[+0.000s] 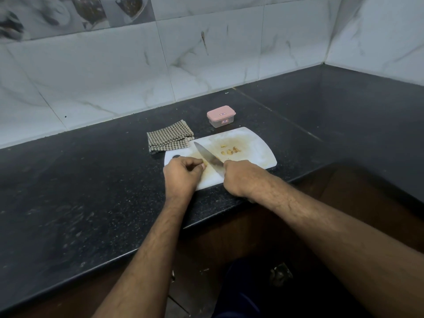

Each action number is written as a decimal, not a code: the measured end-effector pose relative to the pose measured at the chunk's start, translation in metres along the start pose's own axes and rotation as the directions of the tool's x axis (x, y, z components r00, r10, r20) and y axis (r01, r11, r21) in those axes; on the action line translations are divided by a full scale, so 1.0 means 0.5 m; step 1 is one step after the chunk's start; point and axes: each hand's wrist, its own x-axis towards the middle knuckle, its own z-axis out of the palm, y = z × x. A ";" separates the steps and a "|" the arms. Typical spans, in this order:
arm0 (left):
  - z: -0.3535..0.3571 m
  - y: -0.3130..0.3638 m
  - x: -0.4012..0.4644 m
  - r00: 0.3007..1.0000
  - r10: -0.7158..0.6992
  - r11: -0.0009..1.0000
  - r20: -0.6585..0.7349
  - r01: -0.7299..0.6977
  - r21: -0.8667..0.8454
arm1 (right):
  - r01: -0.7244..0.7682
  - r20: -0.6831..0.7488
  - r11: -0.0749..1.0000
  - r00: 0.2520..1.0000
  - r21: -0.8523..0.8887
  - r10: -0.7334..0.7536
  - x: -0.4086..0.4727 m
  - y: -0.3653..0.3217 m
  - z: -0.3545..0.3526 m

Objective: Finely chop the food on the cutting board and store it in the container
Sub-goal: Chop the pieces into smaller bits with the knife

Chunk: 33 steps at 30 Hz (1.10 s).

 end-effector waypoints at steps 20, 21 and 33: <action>0.002 0.002 0.000 1.000 -0.010 1.000 0.020 0.010 -0.022 | 0.077 -0.099 0.996 0.992 -0.046 -0.081 -0.016 -0.004 0.014; 0.002 0.001 0.000 1.000 -0.003 1.000 0.026 0.004 -0.019 | 0.075 -0.094 0.996 0.992 -0.045 -0.079 -0.017 -0.004 0.014; 0.013 -0.018 0.011 0.999 0.035 0.999 0.039 -0.035 -0.016 | 0.072 -0.137 0.989 0.987 -0.129 -0.090 -0.006 -0.020 0.027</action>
